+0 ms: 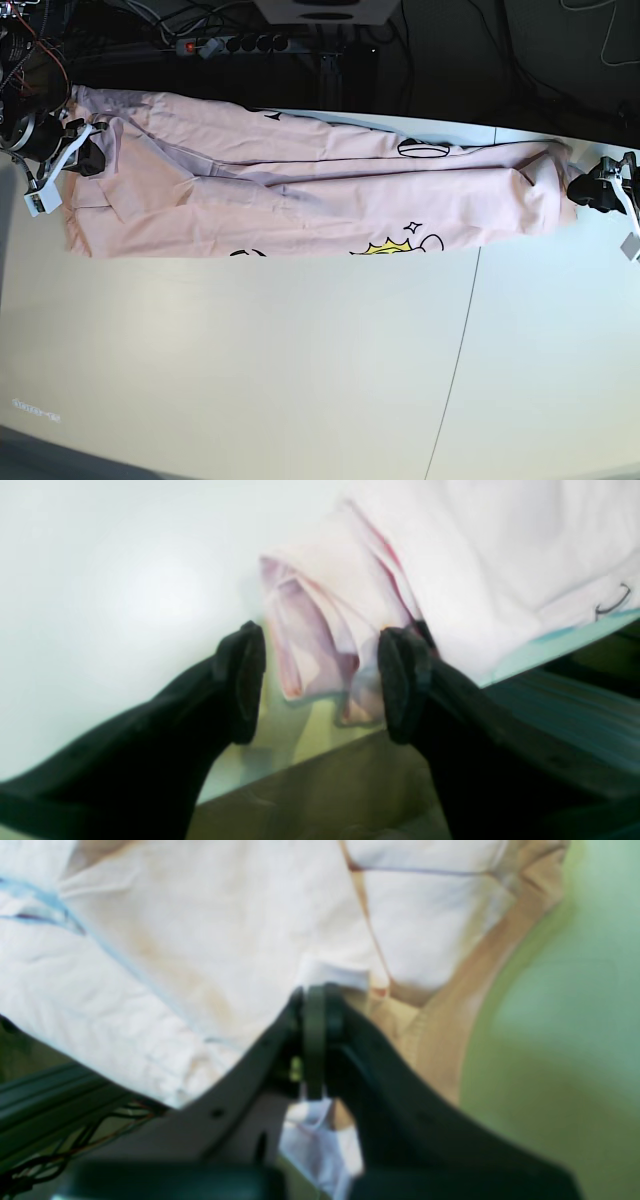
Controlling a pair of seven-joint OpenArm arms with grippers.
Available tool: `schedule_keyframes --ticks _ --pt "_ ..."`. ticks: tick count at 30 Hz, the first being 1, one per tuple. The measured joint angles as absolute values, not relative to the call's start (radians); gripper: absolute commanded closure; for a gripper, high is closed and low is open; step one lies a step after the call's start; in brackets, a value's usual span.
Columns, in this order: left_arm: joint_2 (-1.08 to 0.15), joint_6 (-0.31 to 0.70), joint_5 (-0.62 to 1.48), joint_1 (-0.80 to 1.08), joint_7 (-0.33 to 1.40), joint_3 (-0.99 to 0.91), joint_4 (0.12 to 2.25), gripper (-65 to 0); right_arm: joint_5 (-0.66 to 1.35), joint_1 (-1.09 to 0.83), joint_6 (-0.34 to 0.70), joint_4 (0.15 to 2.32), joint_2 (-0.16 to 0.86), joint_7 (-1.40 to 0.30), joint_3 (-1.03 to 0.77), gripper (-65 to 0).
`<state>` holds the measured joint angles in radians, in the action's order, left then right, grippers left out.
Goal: Fold the T-shirt properly
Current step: 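Release the strip end with the left gripper and regrasp it lower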
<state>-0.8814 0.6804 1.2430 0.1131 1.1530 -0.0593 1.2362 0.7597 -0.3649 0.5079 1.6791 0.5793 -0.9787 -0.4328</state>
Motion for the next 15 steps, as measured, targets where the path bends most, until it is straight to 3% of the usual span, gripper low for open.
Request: schedule_keyframes --ticks 3,6,15 --pt "-0.91 0.68 1.357 0.113 1.204 -0.059 1.208 -39.4 0.759 -0.363 0.508 1.679 0.579 -0.982 -0.433 0.0" --pt "-0.941 0.68 1.449 0.11 1.215 -0.059 1.188 -45.1 0.759 -0.363 0.508 1.679 0.579 -0.982 -0.433 0.0" --pt "-0.983 0.681 1.465 0.108 1.176 -0.059 1.142 -45.3 0.76 -0.363 0.508 1.679 0.579 -0.982 -0.433 0.0"
